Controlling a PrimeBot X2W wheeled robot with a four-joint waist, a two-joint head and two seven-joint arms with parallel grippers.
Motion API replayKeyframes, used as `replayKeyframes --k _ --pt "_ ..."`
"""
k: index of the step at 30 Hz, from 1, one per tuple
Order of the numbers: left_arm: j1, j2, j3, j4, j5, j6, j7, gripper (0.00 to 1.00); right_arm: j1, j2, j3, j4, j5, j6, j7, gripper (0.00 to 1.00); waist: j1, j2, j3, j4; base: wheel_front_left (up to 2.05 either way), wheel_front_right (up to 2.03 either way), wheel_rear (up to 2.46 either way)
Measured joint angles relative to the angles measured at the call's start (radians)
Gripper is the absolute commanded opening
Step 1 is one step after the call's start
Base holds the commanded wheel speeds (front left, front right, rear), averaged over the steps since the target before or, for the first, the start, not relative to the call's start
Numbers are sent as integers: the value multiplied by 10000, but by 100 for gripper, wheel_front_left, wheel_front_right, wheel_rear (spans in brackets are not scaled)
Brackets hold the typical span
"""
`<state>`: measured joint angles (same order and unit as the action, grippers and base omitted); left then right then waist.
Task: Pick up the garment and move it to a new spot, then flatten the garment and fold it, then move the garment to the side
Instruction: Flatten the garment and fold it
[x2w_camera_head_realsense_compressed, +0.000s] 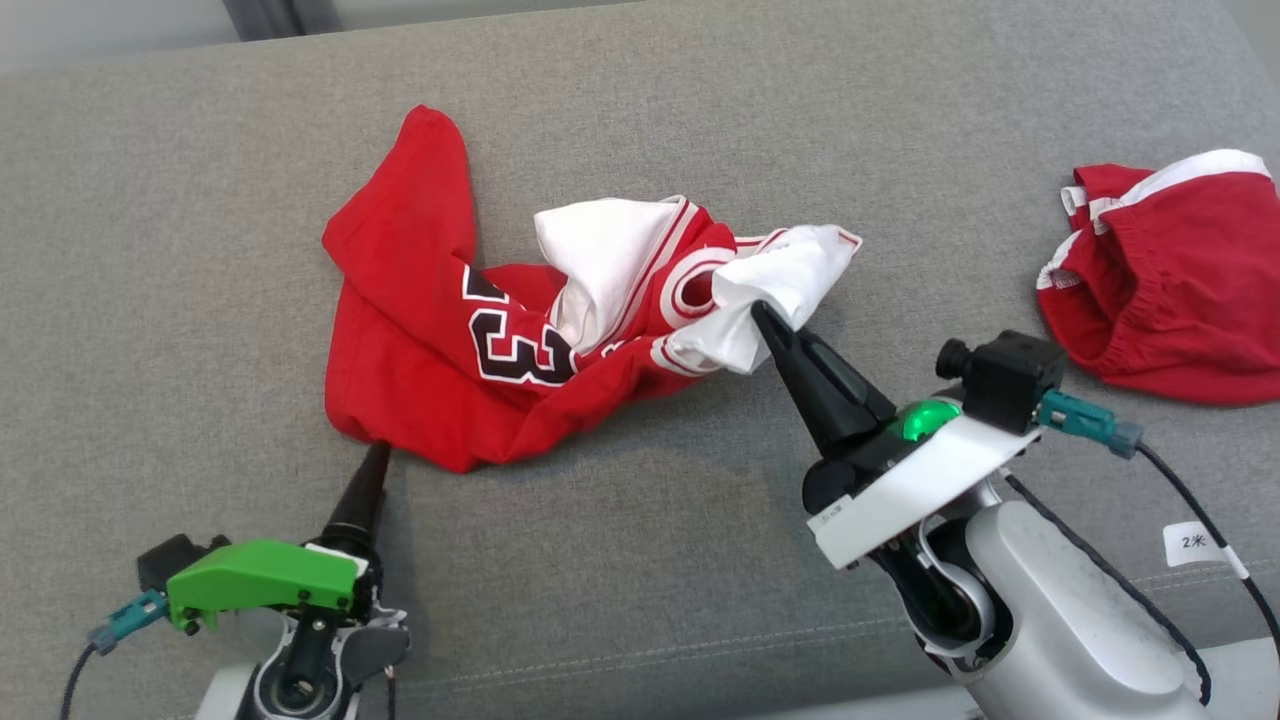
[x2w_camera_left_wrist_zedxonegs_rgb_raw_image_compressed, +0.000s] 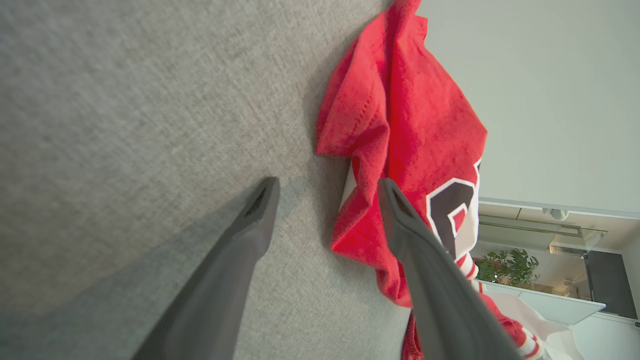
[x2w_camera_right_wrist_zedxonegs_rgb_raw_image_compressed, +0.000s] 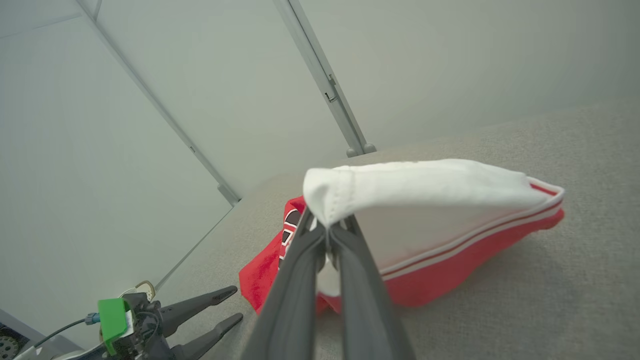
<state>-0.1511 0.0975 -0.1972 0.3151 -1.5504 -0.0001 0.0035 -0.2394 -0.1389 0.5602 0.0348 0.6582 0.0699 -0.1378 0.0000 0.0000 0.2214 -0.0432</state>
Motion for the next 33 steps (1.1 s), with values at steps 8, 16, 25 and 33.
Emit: replayKeyframes --k 8,16,25,33 --pt "1 -510 -382 161 -29 -188 -148 100 -885 69 -311 -1174 380 96 380 0 0 0 -215 268 0 0 0" --pt "-7 -552 -721 397 -194 -428 -407 100 -1811 -215 -349 -1766 441 92 1398 0 0 0 -564 457 0 0 0" --pt "-44 -558 -911 562 -568 -633 -976 100 -1926 -196 -334 -2234 867 -90 2284 0 0 0 -812 807 0 0 0" --pt "-897 -222 -3933 73 3628 -1099 -1202 100 -2071 -146 -407 -2493 1175 -290 2725 0 0 0 -821 820 0 0 0"
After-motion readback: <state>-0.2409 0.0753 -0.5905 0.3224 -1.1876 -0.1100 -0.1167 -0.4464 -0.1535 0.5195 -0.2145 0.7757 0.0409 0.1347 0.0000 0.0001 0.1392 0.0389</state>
